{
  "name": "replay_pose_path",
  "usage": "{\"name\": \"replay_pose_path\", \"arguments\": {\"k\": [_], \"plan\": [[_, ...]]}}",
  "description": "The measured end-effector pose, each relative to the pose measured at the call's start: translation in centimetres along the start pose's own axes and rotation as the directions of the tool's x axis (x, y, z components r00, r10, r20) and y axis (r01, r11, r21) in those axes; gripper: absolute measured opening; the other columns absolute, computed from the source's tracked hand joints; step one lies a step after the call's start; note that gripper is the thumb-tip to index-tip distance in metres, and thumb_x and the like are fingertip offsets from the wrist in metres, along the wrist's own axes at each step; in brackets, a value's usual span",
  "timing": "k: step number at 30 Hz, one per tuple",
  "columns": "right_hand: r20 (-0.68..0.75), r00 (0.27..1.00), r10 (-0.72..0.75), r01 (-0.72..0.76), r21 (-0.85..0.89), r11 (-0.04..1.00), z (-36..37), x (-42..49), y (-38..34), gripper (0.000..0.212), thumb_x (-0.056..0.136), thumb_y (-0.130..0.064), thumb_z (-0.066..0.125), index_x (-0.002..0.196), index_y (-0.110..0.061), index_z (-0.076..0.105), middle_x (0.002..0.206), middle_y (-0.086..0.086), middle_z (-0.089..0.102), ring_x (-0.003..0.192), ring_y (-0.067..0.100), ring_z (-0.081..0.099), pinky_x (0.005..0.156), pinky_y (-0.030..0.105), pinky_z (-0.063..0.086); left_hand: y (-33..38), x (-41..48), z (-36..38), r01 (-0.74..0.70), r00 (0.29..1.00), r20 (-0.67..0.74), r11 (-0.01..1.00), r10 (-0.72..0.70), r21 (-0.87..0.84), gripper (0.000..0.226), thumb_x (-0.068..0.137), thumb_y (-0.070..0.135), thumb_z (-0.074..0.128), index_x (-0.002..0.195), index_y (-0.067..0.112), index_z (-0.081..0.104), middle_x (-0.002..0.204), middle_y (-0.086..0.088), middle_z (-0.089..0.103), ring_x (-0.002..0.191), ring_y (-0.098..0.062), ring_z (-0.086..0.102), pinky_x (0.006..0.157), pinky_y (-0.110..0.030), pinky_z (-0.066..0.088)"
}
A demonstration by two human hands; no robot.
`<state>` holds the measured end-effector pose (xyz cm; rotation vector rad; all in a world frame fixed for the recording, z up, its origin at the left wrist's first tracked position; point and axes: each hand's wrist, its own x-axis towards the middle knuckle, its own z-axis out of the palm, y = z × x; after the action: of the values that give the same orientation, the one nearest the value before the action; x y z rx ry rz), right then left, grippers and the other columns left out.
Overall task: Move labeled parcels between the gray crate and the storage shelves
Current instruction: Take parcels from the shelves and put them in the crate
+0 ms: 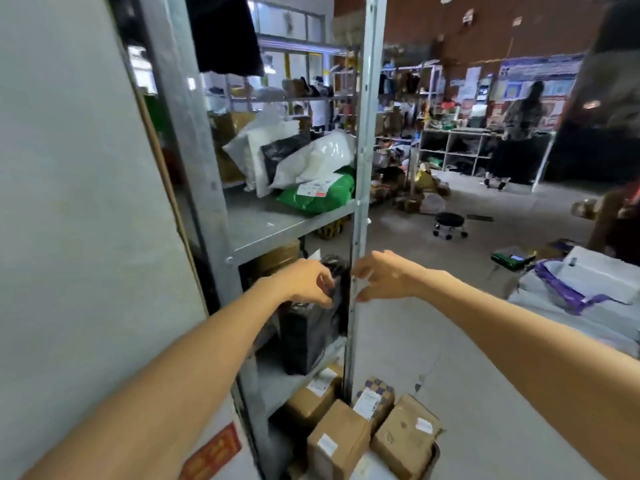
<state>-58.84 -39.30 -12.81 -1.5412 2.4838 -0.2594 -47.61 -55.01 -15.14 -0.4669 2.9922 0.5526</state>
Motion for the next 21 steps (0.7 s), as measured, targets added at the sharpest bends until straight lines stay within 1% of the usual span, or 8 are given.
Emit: {"name": "replay_pose_path", "arguments": {"k": [3, 5, 7, 9, 12, 15, 18, 21], "plan": [[0.018, 0.983, -0.185, 0.185, -0.053, 0.981, 1.8, 0.7, -6.0, 0.039, 0.072, -0.031, 0.076, 0.107, -0.016, 0.067, 0.095, 0.001, 0.067, 0.082, 0.023, 0.059, 0.071, 0.034, 0.051, -3.4, -6.6, -0.6, 0.136, 0.989, -0.057, 0.990, -0.134, 0.032, 0.043, 0.073, 0.034, 0.079, 0.112, 0.019, 0.069, 0.105, 0.000, 0.070, 0.092, -0.016, 0.063, 0.075, -0.024, 0.049], [0.044, 0.956, -0.289, 0.291, -0.053, 0.955, 2.9, 0.8, -10.5, 0.046, 0.074, -0.033, 0.076, 0.116, -0.018, 0.063, 0.106, -0.001, 0.065, 0.089, 0.019, 0.058, 0.073, 0.027, 0.044, -5.8, -11.8, -1.3, 0.224, 0.971, -0.094, 0.974, -0.221, 0.019, 0.044, 0.075, 0.032, 0.078, 0.115, 0.019, 0.068, 0.106, 0.001, 0.069, 0.089, -0.014, 0.062, 0.069, -0.018, 0.045], [0.074, 0.921, -0.383, 0.387, -0.041, 0.921, 4.0, 0.7, -15.5, 0.055, 0.077, -0.033, 0.076, 0.128, -0.019, 0.058, 0.121, -0.002, 0.062, 0.104, 0.018, 0.059, 0.080, 0.025, 0.044, -8.1, -17.6, -1.7, 0.323, 0.938, -0.119, 0.946, -0.325, -0.034, 0.045, 0.075, 0.032, 0.078, 0.117, 0.018, 0.067, 0.107, 0.000, 0.069, 0.092, -0.016, 0.063, 0.078, -0.025, 0.051], [0.111, 0.881, -0.460, 0.464, -0.009, 0.886, 5.2, 0.3, -21.0, 0.060, 0.080, -0.033, 0.076, 0.133, -0.020, 0.054, 0.128, -0.003, 0.059, 0.110, 0.017, 0.058, 0.090, 0.027, 0.047, -10.0, -23.9, -2.0, 0.430, 0.892, -0.124, 0.900, -0.435, -0.066, 0.046, 0.076, 0.033, 0.077, 0.118, 0.018, 0.065, 0.111, -0.001, 0.067, 0.095, -0.017, 0.062, 0.089, -0.033, 0.052], [0.160, 0.813, -0.559, 0.563, 0.022, 0.826, 7.2, -1.1, -29.5, 0.061, 0.079, -0.035, 0.077, 0.133, -0.022, 0.053, 0.127, -0.003, 0.058, 0.111, 0.016, 0.055, 0.094, 0.029, 0.047, -11.7, -33.8, -2.5, 0.572, 0.804, -0.141, 0.816, -0.578, -0.084, 0.046, 0.077, 0.034, 0.077, 0.118, 0.019, 0.064, 0.112, 0.000, 0.065, 0.095, -0.016, 0.061, 0.090, -0.033, 0.052], [0.201, 0.697, -0.688, 0.693, 0.055, 0.718, 9.0, -3.7, -38.0, 0.062, 0.078, -0.033, 0.079, 0.132, -0.020, 0.053, 0.127, -0.001, 0.057, 0.113, 0.017, 0.055, 0.094, 0.029, 0.046, -12.5, -44.1, -2.6, 0.688, 0.696, -0.187, 0.718, -0.694, -0.103, 0.046, 0.077, 0.034, 0.077, 0.119, 0.018, 0.064, 0.107, 0.002, 0.064, 0.095, -0.015, 0.061, 0.085, -0.030, 0.052], [0.255, 0.528, -0.810, 0.834, 0.024, 0.552, 11.2, -7.6, -46.2, 0.056, 0.080, -0.033, 0.075, 0.128, -0.011, 0.057, 0.123, 0.008, 0.060, 0.111, 0.024, 0.057, 0.093, 0.033, 0.047, -12.0, -54.7, -2.2, 0.783, 0.562, -0.230, 0.601, -0.794, -0.161, 0.043, 0.079, 0.031, 0.078, 0.117, 0.014, 0.067, 0.107, 0.000, 0.069, 0.089, -0.011, 0.062, 0.074, -0.022, 0.048], [0.286, 0.352, -0.891, 0.924, 0.044, 0.379, 13.8, -11.8, -53.8, 0.052, 0.078, -0.033, 0.075, 0.120, -0.008, 0.060, 0.116, 0.009, 0.063, 0.108, 0.027, 0.059, 0.082, 0.028, 0.044, -10.5, -64.6, -0.8, 0.859, 0.394, -0.224, 0.444, -0.891, -0.255, 0.045, 0.083, 0.030, 0.075, 0.123, 0.014, 0.063, 0.117, -0.002, 0.066, 0.102, -0.016, 0.063, 0.083, -0.023, 0.047]]}}
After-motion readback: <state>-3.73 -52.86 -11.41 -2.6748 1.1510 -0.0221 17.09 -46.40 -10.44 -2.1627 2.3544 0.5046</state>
